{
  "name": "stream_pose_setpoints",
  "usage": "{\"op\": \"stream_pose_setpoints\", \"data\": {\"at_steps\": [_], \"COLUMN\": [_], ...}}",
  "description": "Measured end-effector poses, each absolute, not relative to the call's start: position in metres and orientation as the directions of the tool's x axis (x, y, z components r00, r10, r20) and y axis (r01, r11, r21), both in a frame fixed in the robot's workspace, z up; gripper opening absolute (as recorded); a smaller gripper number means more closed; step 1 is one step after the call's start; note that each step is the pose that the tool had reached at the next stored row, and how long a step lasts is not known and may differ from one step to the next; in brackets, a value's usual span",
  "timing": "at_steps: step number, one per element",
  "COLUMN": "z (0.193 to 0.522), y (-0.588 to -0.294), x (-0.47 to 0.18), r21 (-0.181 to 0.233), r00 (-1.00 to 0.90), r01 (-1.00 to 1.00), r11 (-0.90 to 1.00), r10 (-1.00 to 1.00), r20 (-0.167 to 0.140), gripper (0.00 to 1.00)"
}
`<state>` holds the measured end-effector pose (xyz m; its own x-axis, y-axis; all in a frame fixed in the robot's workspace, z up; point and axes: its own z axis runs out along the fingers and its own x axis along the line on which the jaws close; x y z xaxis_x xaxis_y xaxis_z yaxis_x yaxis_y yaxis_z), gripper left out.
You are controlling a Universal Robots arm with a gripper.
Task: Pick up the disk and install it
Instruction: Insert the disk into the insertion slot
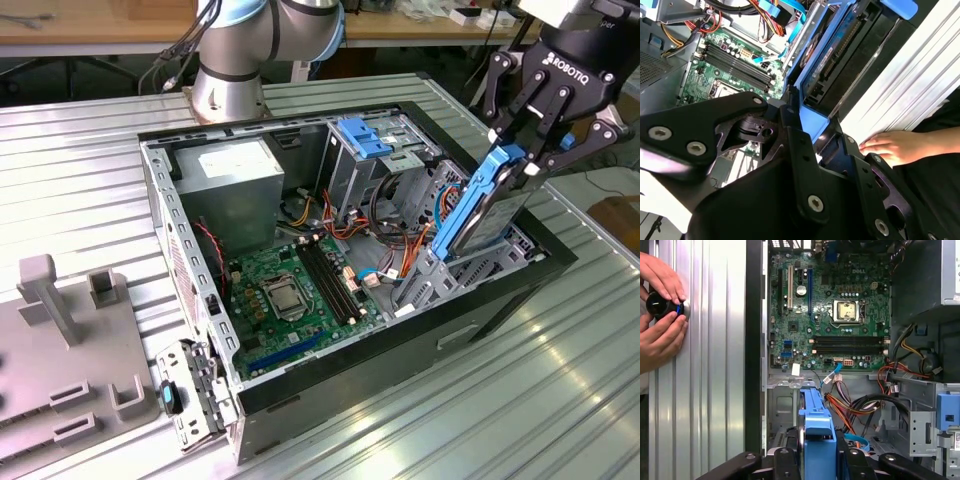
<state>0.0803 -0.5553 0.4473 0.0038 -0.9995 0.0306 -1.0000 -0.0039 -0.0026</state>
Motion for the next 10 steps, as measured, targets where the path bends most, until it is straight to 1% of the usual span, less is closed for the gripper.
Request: {"op": "stream_pose_setpoints", "data": {"at_steps": [7, 10], "z": [0.4438, 0.4436], "y": [-0.5553, -0.5553], "x": [0.0804, 0.0805], "r21": [-0.002, -0.005], "r00": [0.004, 0.005], "r01": [-1.0, -1.0], "r11": [-0.005, -0.005], "r10": [-0.999, -1.0], "r20": [0.031, 0.027], "gripper": [0.37, 0.37]}}
